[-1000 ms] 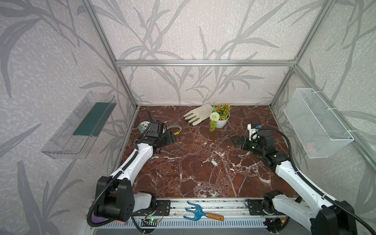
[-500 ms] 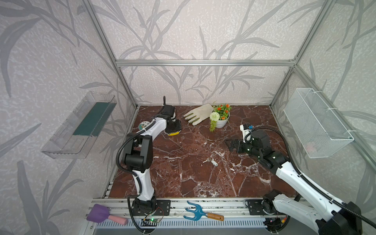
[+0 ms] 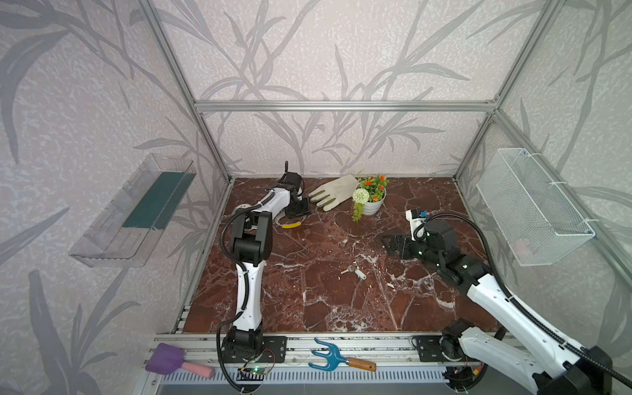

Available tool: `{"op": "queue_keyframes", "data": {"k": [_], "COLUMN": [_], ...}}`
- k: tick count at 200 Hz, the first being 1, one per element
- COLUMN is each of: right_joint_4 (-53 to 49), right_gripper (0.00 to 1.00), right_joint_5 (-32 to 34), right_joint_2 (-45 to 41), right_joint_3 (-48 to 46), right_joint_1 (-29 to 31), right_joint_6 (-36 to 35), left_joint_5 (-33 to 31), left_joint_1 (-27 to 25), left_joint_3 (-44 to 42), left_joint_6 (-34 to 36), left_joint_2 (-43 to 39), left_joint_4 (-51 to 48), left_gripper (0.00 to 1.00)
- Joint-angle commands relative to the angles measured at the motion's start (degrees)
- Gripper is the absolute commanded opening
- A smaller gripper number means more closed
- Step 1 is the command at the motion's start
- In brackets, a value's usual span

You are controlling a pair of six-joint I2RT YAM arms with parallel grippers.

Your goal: Put the keys on the keyring

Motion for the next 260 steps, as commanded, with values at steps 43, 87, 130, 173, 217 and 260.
{"op": "queue_keyframes", "data": {"k": [43, 87, 130, 173, 217, 260], "right_joint_4": [1.1, 3.4, 7.3, 10.7, 12.6, 13.0], "right_gripper": [0.99, 0.99, 0.99, 0.99, 0.99, 0.99], "right_joint_5": [-0.1, -2.1, -4.7, -6.3, -7.3, -7.5], "right_joint_2": [0.5, 2.9, 7.3, 13.5, 18.5, 20.1], "right_joint_3": [1.1, 1.1, 1.6, 3.3, 6.0, 7.5], "right_joint_1": [0.3, 0.3, 1.5, 4.2, 6.3, 7.5], "right_joint_6": [-0.6, -0.4, 0.2, 0.6, 0.5, 0.2], "left_joint_5": [5.9, 6.7, 5.7, 0.7, -6.6, -12.7], "left_joint_1": [-3.1, -5.5, -8.5, -12.0, -15.0, -19.0], "left_joint_3": [-3.8, -17.0, -30.6, -43.4, -48.9, -49.6], "left_joint_6": [-0.6, -3.6, -6.5, -9.4, -9.5, -7.0], "left_joint_2": [-0.2, -7.8, -17.4, -28.7, -40.4, -42.8], "left_joint_4": [-2.9, 1.1, 3.8, 5.4, 3.7, -0.1], "left_gripper": [0.48, 0.49, 0.48, 0.48, 0.5, 0.5]}}
